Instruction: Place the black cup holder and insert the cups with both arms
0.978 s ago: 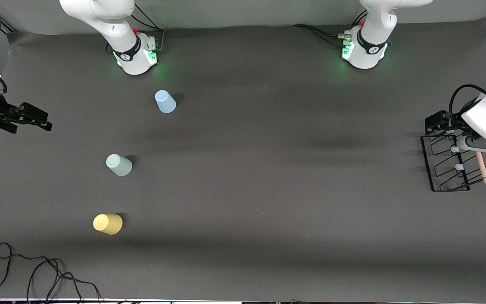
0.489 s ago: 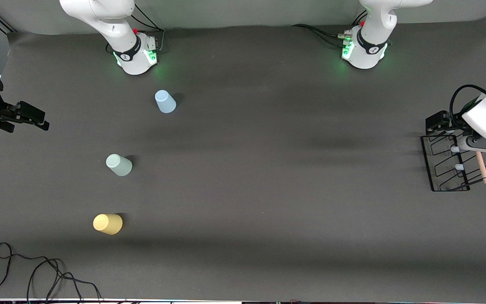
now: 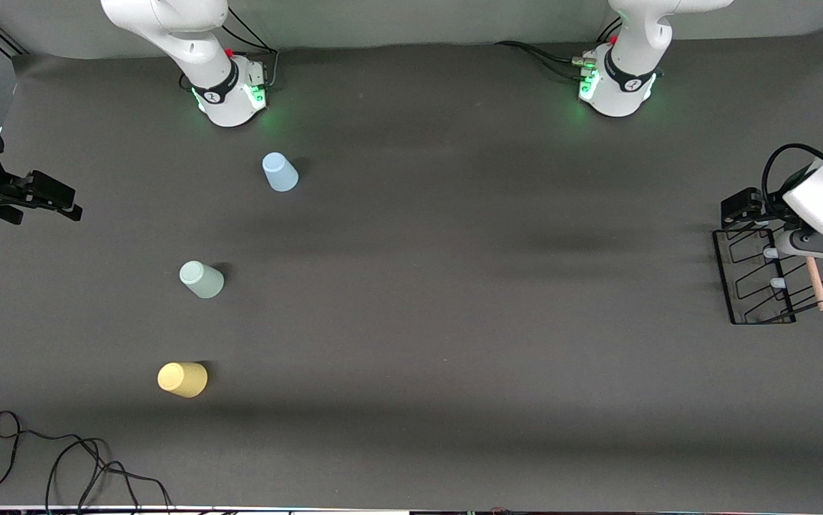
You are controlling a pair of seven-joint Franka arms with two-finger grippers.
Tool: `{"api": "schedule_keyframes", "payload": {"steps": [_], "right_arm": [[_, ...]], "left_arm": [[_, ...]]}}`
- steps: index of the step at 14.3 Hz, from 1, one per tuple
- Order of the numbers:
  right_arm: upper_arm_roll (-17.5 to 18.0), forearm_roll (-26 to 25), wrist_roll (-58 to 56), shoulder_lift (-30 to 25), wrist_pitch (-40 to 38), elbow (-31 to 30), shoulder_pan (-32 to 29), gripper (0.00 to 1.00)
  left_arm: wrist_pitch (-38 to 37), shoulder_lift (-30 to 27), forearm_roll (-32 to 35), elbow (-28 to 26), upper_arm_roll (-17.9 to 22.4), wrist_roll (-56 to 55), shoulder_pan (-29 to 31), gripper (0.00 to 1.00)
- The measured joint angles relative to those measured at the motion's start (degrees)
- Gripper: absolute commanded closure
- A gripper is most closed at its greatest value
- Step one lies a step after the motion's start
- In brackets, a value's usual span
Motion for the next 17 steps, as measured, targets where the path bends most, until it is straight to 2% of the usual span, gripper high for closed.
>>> {"api": "schedule_keyframes", "payload": {"steps": [17], "right_arm": [[-0.74, 0.00, -0.01, 0.00, -0.02, 0.00, -0.04, 0.00]], "left_arm": [[0.00, 0.00, -0.01, 0.00, 0.01, 0.00, 0.00, 0.00]]}}
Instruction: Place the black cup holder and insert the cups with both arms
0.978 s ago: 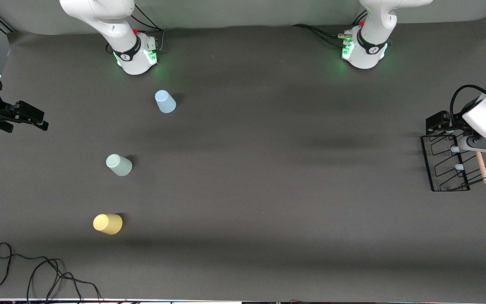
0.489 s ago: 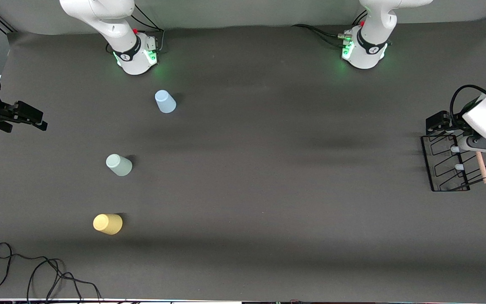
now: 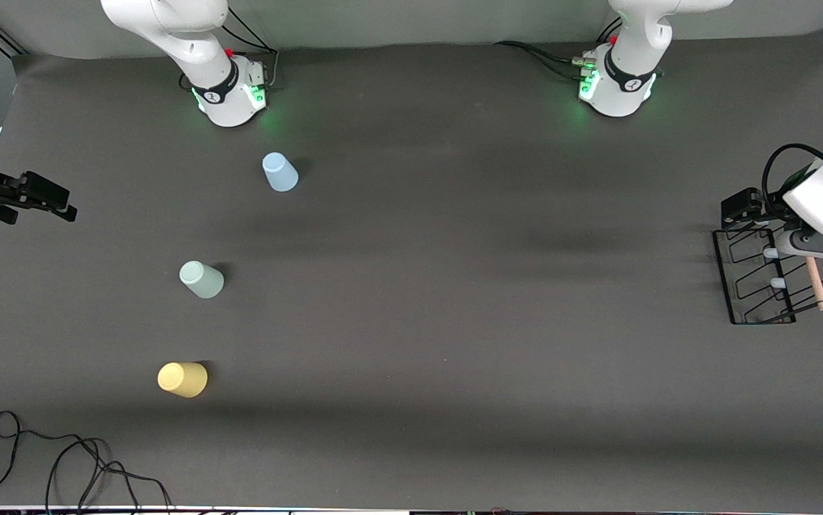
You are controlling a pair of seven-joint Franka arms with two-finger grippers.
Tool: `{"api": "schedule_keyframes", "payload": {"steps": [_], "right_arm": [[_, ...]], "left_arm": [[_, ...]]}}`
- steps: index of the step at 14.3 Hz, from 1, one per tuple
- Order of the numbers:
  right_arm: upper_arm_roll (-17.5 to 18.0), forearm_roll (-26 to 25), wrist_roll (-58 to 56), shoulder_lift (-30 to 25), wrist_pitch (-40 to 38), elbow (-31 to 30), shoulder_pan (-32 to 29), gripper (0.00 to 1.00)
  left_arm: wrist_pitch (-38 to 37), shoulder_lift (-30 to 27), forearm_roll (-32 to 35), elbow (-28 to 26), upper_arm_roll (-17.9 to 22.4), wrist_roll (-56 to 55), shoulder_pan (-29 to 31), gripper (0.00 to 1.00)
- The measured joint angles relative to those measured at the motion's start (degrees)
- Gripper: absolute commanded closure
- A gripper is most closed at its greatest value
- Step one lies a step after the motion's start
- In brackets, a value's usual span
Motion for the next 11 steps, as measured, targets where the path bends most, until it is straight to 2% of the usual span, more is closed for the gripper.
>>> {"api": "schedule_keyframes", "payload": {"steps": [11], "right_arm": [[0.60, 0.00, -0.03, -0.11, -0.15, 0.00, 0.16, 0.00]], "left_arm": [[0.00, 0.00, 0.00, 0.00, 0.16, -0.02, 0.54, 0.00]]}}
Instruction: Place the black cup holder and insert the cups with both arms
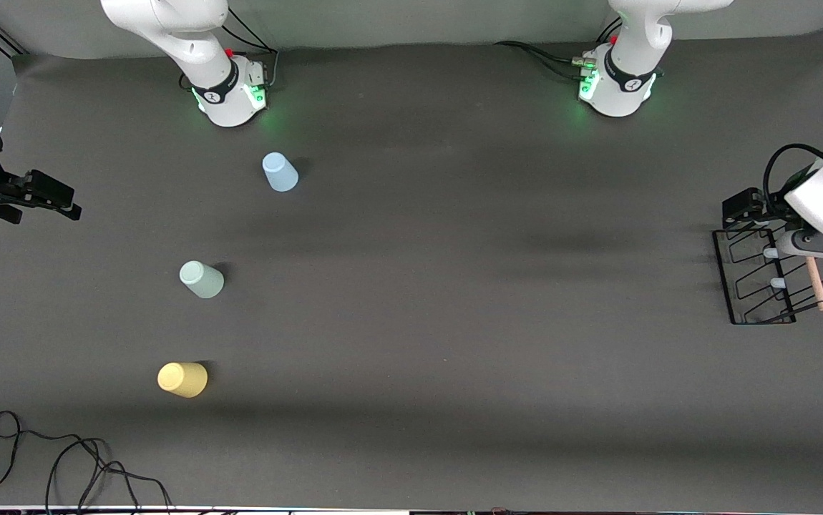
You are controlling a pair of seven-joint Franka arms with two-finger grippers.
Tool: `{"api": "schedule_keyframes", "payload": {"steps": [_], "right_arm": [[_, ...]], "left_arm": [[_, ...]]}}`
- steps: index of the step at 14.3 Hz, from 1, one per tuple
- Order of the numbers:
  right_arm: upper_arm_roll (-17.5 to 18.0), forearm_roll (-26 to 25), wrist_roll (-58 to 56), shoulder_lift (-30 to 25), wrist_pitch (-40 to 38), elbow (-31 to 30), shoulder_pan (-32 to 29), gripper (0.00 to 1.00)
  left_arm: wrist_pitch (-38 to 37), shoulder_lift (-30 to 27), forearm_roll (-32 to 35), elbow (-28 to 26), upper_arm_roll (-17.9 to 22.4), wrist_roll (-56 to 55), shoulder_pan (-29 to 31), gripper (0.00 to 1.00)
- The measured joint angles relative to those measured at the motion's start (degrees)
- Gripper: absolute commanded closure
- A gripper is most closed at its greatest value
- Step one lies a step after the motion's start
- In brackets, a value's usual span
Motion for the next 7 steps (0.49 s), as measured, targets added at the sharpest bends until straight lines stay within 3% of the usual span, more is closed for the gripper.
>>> {"api": "schedule_keyframes", "payload": {"steps": [7], "right_arm": [[0.02, 0.00, 0.00, 0.02, -0.17, -0.02, 0.00, 0.00]], "left_arm": [[0.00, 0.22, 0.25, -0.01, 0.36, 2.33, 3.18, 0.00]]}}
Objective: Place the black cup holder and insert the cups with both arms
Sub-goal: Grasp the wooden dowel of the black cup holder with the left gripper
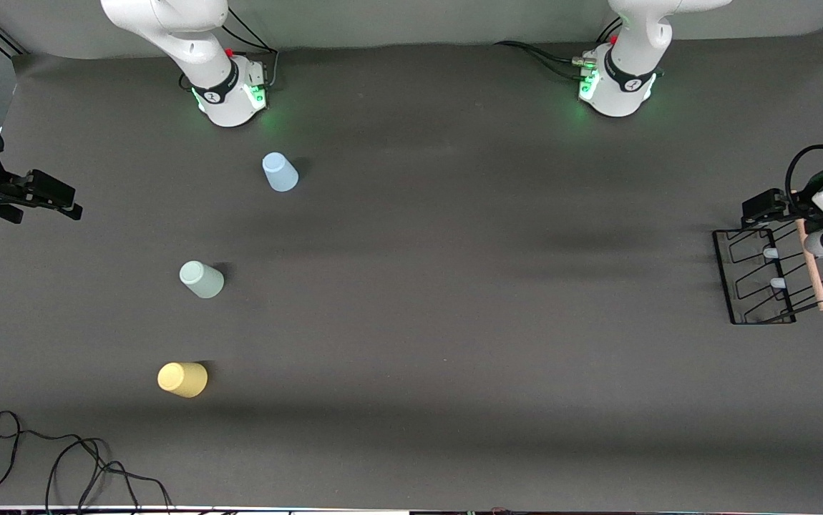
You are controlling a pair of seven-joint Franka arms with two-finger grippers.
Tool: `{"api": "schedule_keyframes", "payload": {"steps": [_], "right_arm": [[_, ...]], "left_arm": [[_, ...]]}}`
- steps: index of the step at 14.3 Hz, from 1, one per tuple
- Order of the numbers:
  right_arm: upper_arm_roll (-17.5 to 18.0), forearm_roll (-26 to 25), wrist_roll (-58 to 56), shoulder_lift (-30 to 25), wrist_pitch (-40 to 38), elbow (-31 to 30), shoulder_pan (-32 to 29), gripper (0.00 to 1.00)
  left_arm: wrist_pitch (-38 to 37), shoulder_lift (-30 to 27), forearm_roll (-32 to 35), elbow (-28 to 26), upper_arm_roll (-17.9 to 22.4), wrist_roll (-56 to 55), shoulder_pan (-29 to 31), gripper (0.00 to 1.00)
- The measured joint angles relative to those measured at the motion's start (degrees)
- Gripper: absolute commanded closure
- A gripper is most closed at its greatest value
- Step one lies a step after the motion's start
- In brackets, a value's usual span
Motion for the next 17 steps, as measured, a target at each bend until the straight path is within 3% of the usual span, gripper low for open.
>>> {"api": "schedule_keyframes", "payload": {"steps": [6, 10, 14, 17], "right_arm": [[0.00, 0.00, 0.00, 0.00, 0.00, 0.01, 0.01, 0.00], [0.00, 0.00, 0.00, 0.00, 0.04, 0.01, 0.01, 0.00], [0.01, 0.00, 0.00, -0.03, 0.04, 0.02, 0.04, 0.00], [0.03, 0.00, 0.00, -0.09, 0.04, 0.04, 0.04, 0.00]], "left_arm": [[4.33, 3.63, 0.09, -0.10, 0.44, 17.29, 10.98, 0.01], [11.68, 8.49, 0.09, -1.66, 0.47, 24.87, 16.56, 0.02], [23.25, 13.00, 0.09, -7.98, 0.46, 27.36, 19.39, 0.05], [33.95, 13.79, 0.09, -15.47, 0.45, 27.41, 19.69, 0.16]]}}
